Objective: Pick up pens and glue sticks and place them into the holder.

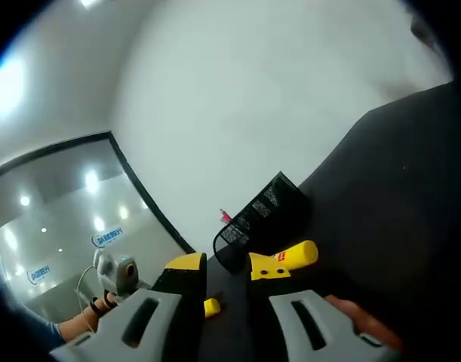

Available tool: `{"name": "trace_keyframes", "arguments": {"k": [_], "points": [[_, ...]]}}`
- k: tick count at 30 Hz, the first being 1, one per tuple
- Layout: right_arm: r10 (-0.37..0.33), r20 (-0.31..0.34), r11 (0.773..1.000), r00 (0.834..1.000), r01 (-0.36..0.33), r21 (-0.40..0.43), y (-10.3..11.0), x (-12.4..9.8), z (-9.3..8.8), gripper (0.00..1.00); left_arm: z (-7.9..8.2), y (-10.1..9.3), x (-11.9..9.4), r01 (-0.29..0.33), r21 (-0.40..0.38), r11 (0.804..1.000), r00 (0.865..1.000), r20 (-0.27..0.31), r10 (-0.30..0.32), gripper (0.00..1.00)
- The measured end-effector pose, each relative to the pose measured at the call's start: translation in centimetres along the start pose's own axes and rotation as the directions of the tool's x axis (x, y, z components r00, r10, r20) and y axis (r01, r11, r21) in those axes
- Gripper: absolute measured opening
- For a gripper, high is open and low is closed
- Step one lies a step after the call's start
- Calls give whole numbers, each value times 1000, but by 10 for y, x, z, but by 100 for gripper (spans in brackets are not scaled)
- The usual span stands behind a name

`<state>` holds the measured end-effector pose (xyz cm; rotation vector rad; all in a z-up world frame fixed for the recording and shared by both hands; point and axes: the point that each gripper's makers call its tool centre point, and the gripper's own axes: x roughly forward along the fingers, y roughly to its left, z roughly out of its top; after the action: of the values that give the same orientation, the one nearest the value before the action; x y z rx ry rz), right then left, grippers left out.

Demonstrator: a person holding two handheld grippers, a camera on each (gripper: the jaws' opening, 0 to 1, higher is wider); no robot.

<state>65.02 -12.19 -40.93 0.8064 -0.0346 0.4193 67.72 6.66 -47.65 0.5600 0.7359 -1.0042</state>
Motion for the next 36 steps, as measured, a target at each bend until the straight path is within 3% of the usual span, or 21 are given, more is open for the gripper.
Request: {"name": "trace_keyframes", "arguments": {"k": [9, 13, 16, 21, 23, 28, 32, 36], "points": [[-4, -2, 1000, 1000, 4, -2, 1, -1, -1, 18, 9, 2, -7, 26, -47, 999, 996, 82, -22, 15], [-5, -6, 1000, 1000, 5, -3, 1, -1, -3, 18, 20, 0, -15, 28, -82, 996, 986, 168, -13, 15], [-4, -12, 1000, 1000, 4, 3, 2, -1, -4, 18, 35, 4, -21, 19, -106, 994, 968, 252, 8, 15], [61, -32, 992, 998, -57, 111, 10, 0, -4, 22, 61, 11, -36, 34, -162, 986, 905, 423, 38, 15], [68, -33, 990, 997, -64, 128, 13, 0, -5, 24, 62, 7, -39, 50, -158, 986, 898, 439, 25, 15], [85, -90, 963, 992, -59, 262, 26, 8, -21, 27, 72, 1, -42, 43, -173, 984, 859, 509, 52, 15], [120, -111, 949, 987, -81, 305, 43, 21, -35, 25, 80, -8, -46, 21, -164, 986, 830, 553, 74, 15], [179, -92, 928, 979, -137, 347, 63, 33, -40, 29, 87, -18, -48, 16, -152, 988, 812, 579, 75, 15]]}}
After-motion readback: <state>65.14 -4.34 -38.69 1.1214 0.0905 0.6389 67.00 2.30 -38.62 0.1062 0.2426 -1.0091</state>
